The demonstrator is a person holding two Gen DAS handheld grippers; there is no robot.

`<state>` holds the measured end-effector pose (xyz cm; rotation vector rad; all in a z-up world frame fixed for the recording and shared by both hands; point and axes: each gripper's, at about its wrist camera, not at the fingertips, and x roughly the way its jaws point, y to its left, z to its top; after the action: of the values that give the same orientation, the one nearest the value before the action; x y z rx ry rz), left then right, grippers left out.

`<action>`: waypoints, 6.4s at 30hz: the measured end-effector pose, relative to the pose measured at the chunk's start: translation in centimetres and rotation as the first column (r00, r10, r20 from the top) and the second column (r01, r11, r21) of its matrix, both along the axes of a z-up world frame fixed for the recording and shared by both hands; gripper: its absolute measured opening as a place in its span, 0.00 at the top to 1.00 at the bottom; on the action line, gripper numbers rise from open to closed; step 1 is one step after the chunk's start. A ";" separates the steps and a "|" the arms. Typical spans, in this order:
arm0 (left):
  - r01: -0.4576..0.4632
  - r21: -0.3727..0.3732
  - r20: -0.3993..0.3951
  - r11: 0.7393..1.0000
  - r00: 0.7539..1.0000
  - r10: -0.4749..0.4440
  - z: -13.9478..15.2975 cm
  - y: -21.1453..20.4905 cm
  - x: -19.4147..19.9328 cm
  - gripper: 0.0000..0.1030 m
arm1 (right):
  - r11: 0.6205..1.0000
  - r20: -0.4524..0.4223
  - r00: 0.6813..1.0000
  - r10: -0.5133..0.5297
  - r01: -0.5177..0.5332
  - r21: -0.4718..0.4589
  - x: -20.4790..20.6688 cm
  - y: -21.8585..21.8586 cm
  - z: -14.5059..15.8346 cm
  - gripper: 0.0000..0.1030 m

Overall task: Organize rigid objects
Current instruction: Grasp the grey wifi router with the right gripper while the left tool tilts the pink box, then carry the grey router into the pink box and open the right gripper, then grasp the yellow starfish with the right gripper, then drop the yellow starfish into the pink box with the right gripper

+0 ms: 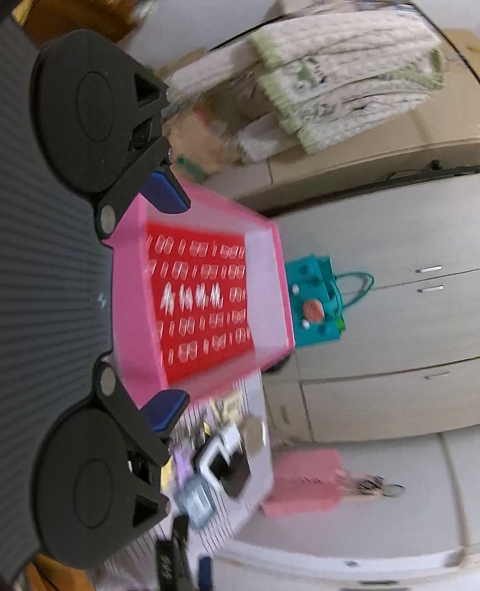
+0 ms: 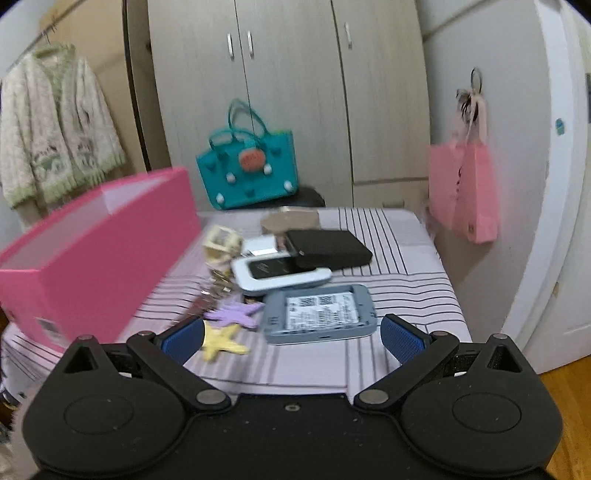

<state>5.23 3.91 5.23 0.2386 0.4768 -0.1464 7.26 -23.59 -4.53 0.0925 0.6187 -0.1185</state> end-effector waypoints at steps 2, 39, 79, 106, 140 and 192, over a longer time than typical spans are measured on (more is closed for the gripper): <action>-0.021 0.070 -0.002 0.997 1.000 0.021 0.6 0.8 1.8 0.01 | 1.000 -0.045 0.999 0.003 -0.003 0.017 1.4 -0.9 -0.9 0.00; 0.035 0.080 -0.420 0.996 0.908 0.002 -3.5 7.1 19.1 0.96 | 0.951 0.008 0.951 0.309 -0.309 0.022 10.4 4.1 9.0 0.02; 0.074 -0.018 -0.424 0.997 0.903 -0.075 -3.6 8.1 19.4 0.94 | 0.763 -0.366 0.696 0.617 -0.643 0.065 24.9 15.2 11.8 0.05; 0.067 0.004 -0.413 0.998 0.909 -0.060 -3.5 8.0 19.0 0.96 | 0.921 -0.397 0.834 0.384 -0.378 0.097 9.6 3.3 2.1 0.36; 0.046 0.003 -0.463 0.999 0.885 -0.039 -4.3 8.2 19.0 0.96 | 0.902 -0.353 0.849 0.394 -0.430 -0.028 8.9 4.2 0.2 0.58; -0.047 0.049 -0.433 0.998 0.899 0.063 -5.6 6.5 21.6 0.95 | 0.817 -0.108 0.825 0.555 -0.517 0.254 20.7 8.0 10.3 0.57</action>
<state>26.87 10.37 -0.40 0.2284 0.9330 -0.1356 27.97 -15.55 5.77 0.1120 0.8150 0.5025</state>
